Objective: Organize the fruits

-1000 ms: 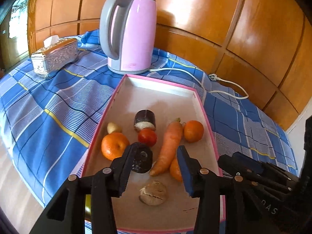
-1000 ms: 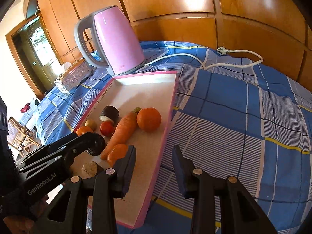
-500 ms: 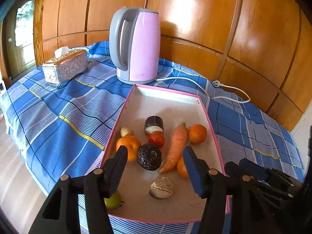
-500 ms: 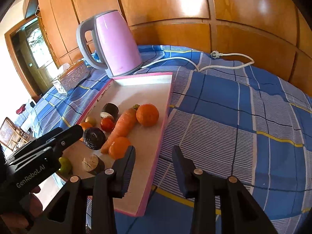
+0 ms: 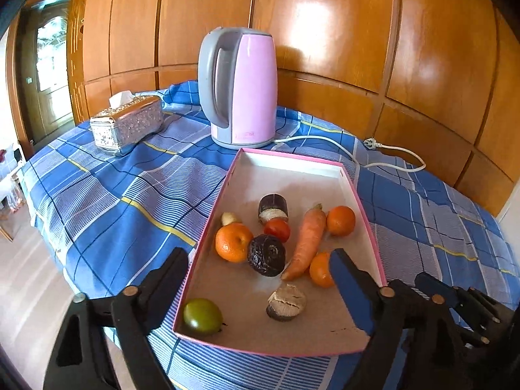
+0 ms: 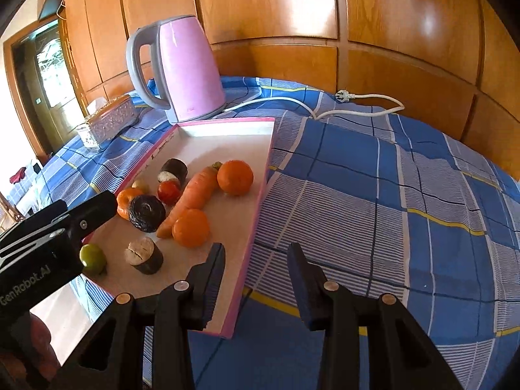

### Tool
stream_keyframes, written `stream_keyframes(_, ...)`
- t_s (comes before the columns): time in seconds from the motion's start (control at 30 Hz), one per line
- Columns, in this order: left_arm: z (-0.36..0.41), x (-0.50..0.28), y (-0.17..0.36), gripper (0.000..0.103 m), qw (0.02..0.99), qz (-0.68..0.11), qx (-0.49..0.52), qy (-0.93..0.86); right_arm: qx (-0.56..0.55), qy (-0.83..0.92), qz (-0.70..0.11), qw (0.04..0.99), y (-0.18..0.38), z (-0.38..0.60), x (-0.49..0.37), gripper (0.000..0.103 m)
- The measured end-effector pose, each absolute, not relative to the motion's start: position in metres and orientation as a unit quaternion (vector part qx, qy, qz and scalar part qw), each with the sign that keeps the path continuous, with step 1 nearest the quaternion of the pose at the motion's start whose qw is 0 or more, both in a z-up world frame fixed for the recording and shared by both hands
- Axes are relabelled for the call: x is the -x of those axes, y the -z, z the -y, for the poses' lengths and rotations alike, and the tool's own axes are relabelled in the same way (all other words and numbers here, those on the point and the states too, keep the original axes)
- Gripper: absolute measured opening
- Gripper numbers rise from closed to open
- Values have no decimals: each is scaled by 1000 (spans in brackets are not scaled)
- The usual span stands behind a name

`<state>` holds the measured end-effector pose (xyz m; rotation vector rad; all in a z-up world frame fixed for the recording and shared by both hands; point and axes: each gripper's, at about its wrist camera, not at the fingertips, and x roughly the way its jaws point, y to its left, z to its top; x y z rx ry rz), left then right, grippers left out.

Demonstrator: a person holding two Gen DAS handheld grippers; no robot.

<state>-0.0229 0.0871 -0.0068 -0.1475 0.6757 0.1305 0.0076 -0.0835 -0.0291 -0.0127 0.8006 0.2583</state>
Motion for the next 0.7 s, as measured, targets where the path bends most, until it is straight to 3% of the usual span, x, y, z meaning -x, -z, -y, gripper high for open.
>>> stream_keyframes(0.7, -86, 30, 3, 99, 943, -318, 70, -66, 11, -120, -382, 916, 26, 84, 0, 40)
